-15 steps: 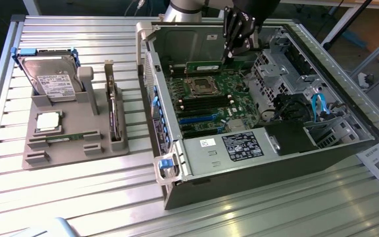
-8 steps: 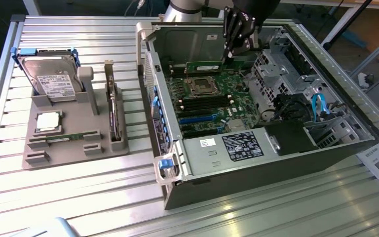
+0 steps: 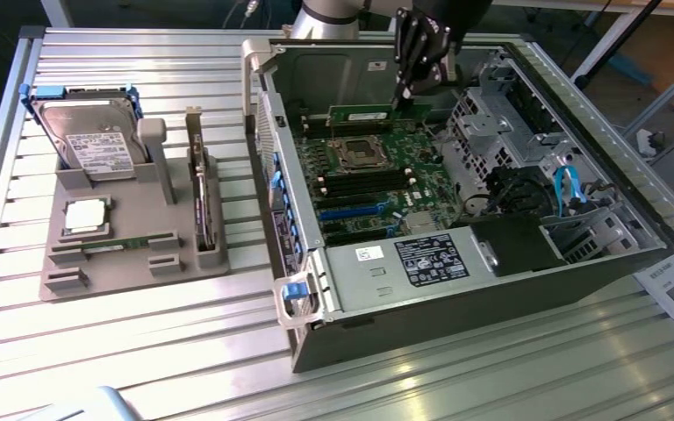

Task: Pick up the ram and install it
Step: 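Pick up the ram and move it above insertion slot, then insert the ram into the slot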

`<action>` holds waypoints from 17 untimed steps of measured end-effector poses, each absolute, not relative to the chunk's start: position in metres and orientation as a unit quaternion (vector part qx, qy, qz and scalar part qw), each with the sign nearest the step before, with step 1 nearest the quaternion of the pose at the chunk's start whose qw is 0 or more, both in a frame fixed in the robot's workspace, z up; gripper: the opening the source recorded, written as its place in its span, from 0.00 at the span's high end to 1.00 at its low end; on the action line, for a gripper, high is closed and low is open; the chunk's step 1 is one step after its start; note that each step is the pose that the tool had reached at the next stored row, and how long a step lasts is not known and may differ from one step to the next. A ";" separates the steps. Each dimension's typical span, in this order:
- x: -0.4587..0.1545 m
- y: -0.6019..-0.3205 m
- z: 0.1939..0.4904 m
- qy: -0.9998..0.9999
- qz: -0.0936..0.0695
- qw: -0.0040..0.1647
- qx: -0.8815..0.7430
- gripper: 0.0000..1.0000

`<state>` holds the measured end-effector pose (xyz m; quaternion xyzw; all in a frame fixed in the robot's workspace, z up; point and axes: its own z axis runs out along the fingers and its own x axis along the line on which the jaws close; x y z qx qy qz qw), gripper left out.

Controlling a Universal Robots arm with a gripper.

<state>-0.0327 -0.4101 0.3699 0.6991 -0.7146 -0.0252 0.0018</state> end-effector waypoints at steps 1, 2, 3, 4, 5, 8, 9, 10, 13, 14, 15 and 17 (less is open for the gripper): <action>-0.033 -0.408 0.370 -0.715 -0.025 0.002 0.699 0.88; -0.033 -0.407 0.370 -0.715 -0.025 0.002 0.699 0.88; -0.033 -0.406 0.370 -0.715 -0.025 0.002 0.699 0.88; -0.033 -0.406 0.370 -0.715 -0.025 0.002 0.699 0.88; -0.033 -0.405 0.370 -0.715 -0.025 0.002 0.699 0.88; -0.033 -0.405 0.370 -0.715 -0.025 0.002 0.699 0.88; -0.033 -0.405 0.370 -0.715 -0.025 0.002 0.699 0.88; -0.033 -0.405 0.370 -0.715 -0.025 0.002 0.699 0.88; -0.033 -0.405 0.370 -0.715 -0.025 0.002 0.699 0.88; -0.033 -0.405 0.370 -0.715 -0.025 0.002 0.699 0.88; -0.033 -0.405 0.370 -0.715 -0.025 0.002 0.699 0.88; -0.033 -0.405 0.370 -0.715 -0.025 0.002 0.699 0.88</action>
